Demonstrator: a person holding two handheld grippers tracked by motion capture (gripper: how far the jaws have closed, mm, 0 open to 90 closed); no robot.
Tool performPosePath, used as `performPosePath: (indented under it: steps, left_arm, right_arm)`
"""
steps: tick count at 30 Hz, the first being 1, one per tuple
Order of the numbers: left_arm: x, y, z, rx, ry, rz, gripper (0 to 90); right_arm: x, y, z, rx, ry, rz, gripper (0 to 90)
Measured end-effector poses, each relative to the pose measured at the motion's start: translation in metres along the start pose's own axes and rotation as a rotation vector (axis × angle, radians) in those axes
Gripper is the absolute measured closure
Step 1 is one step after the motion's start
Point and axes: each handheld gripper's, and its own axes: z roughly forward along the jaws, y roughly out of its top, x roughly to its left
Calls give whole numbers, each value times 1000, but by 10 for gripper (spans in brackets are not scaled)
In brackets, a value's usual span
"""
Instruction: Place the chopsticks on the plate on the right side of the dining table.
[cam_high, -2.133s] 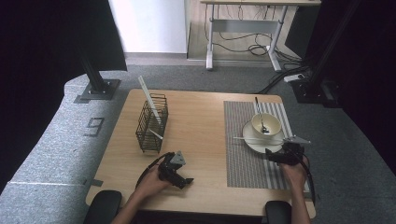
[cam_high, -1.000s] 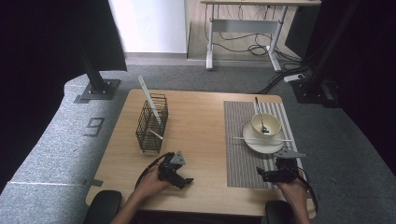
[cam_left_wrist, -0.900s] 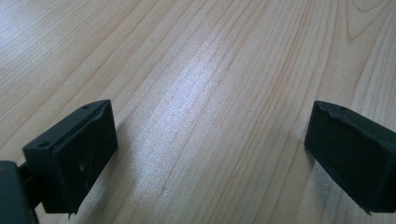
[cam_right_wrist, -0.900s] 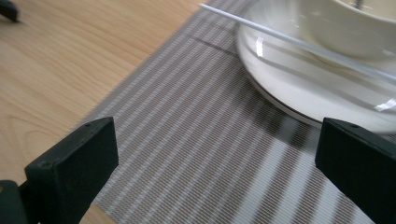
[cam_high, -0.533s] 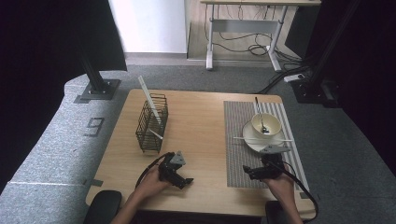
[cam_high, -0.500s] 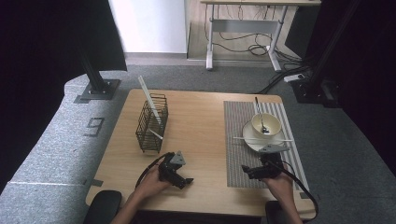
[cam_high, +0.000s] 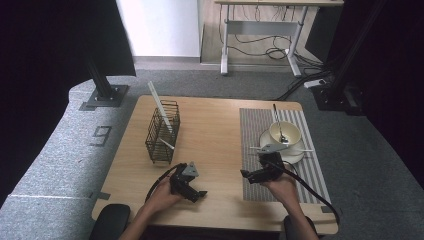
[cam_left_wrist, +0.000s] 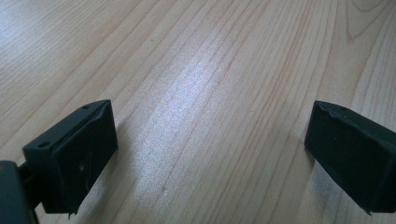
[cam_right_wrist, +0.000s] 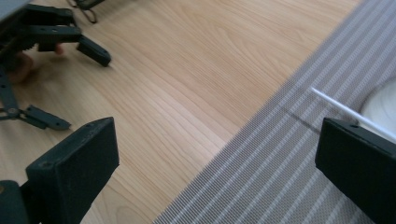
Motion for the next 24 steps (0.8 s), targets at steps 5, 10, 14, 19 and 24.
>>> performPosePath:
  steps: [5, 10, 14, 19, 24]
  left_arm:
    - [0, 0, 0, 0, 0, 0, 24]
    - [0, 0, 0, 0, 0, 0, 24]
    - [0, 0, 0, -1, 1, 0, 24]
    - [0, 0, 0, -1, 1, 0, 24]
    - [0, 0, 0, -1, 1, 0, 24]
  right_arm:
    - [9, 20, 6, -2, 17, -30, 0]
    - [16, 34, 10, -22, 37, -66, 0]
    - [27, 52, 17, -24, 55, -97, 0]
    - [39, 70, 25, -16, 74, -141, 0]
    - [46, 83, 32, -21, 96, -160, 0]
